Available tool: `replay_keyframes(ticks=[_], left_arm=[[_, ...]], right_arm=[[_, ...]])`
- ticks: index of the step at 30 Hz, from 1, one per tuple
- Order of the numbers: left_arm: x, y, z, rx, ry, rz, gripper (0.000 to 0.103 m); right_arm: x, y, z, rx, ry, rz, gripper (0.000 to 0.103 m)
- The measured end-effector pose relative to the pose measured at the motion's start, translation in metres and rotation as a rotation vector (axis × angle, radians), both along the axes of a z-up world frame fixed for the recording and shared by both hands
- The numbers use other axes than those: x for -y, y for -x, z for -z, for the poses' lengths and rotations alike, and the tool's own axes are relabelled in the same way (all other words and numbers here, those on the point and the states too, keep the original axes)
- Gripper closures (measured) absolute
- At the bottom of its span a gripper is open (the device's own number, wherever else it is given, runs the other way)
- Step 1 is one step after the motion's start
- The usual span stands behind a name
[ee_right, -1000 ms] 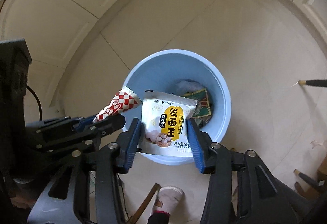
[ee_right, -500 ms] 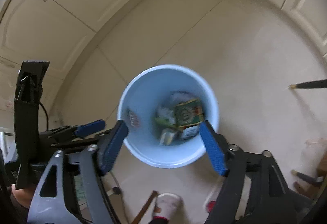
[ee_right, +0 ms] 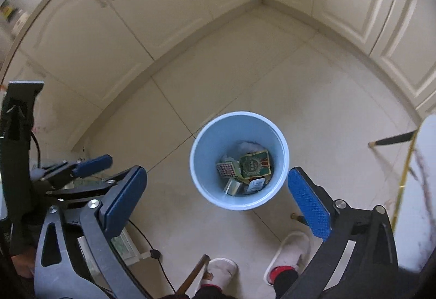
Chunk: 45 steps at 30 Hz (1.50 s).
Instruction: Collect trash
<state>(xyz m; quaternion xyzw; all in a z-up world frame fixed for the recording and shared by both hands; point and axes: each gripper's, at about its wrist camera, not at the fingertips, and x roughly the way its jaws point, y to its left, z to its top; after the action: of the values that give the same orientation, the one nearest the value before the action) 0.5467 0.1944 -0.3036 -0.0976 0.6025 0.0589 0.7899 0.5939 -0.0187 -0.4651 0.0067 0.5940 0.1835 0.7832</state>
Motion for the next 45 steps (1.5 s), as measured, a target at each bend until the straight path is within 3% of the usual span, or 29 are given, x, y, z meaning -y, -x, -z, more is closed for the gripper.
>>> replay_keyframes(ticks=[10,16,23,27,30,38,42,45], left_arm=[[0.021,0.081,-0.117,0.299,-0.083,-0.026,0.045],[0.067,0.139,-0.175,0.486,-0.134,-0.017,0.030],[0.136,0.221,-0.220,0.723,-0.160,-0.007,0.011],[0.168,0.272,-0.239,0.849,-0.156,0.016,0.008],[0.191,0.314,-0.241,0.919,-0.180,0.035,0.001],[0.204,0.432,-0.214,1.102,-0.192,0.061,0.001],[0.199,0.496,-0.195,1.168,-0.218,0.037,0.001],[0.206,0.521,-0.180,1.206,-0.212,0.036,0.001]], right_arm=[[-0.023,0.070,-0.138,0.286,0.070,-0.082,0.000],[-0.011,0.117,-0.219,0.460,0.100,-0.061,0.000],[0.019,0.175,-0.306,0.647,0.128,0.003,0.000],[0.037,0.210,-0.359,0.756,0.134,0.063,0.000],[0.050,0.233,-0.390,0.803,0.090,0.085,0.000],[0.080,0.309,-0.451,0.964,0.097,0.163,0.000],[0.079,0.336,-0.468,1.029,0.147,0.188,0.000],[0.078,0.355,-0.477,1.078,0.170,0.205,0.000]])
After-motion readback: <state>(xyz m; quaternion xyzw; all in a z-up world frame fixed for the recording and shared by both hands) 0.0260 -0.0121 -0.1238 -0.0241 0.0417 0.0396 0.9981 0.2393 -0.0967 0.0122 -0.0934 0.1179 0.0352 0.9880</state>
